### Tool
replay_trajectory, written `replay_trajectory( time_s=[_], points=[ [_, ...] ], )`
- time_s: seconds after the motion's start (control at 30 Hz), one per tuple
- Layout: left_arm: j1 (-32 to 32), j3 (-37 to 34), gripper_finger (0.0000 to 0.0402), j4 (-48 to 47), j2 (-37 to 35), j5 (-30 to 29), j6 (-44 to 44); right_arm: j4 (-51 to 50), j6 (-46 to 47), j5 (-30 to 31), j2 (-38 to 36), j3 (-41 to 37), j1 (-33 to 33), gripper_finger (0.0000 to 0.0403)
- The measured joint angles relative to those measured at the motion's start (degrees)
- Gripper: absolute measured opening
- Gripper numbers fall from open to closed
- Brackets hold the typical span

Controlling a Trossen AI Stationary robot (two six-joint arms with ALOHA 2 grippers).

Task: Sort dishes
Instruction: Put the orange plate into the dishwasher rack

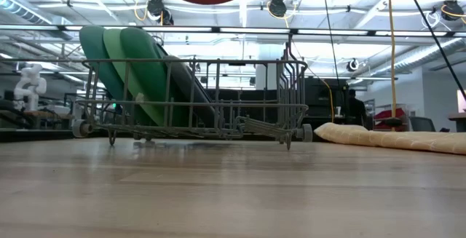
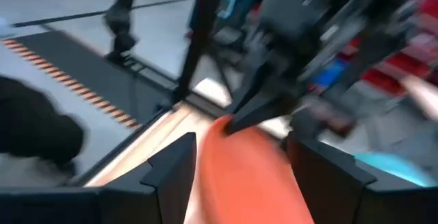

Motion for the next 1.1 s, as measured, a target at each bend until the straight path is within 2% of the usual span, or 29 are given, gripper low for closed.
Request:
replay_trajectory(
  time_s=[0.1, 0.17, 0.27, 0.43, 0.67, 0.8, 1.1],
  points=[
    [0.09, 0.0, 0.0011, 0.1, 0.0, -0.19, -0.82, 2.37, -4.07, 4.08, -1.32, 0.0, 0.71, 0.0226],
    [0.13, 0.0, 0.0011, 1.8, 0.0, -3.01, -1.37, 3.59, -6.19, 6.53, -2.34, 0.0, 1.48, 0.0226],
    [0.98, 0.0, 0.001, 6.28, -0.02, -8.77, -4.95, 4.44, -8.46, 9.09, -4.32, 0.0, 3.01, 0.0226],
    [3.57, -2.76, 0.001, 16.59, -0.09, -12.37, -12.09, 4.29, -9.31, 11.03, -6.4, 0.0, 5.82, 0.0214],
    [9.05, -13.66, 0.001, 33.81, -0.09, -19.66, -23.64, 3.85, -9.53, 11.2, -6.07, 0.0, 9.55, 0.0196],
    [12.12, -21.04, 0.001, 49.21, -0.09, -19.85, -28.36, 3.05, -9.04, 11.18, -5.23, -0.02, 11.72, 0.0189],
    [16.68, -37.32, 0.001, 79.24, 0.18, -25.64, -36.64, 1.77, -8.65, 11.16, -2.78, -0.02, 16.16, 0.0172]
  ],
)
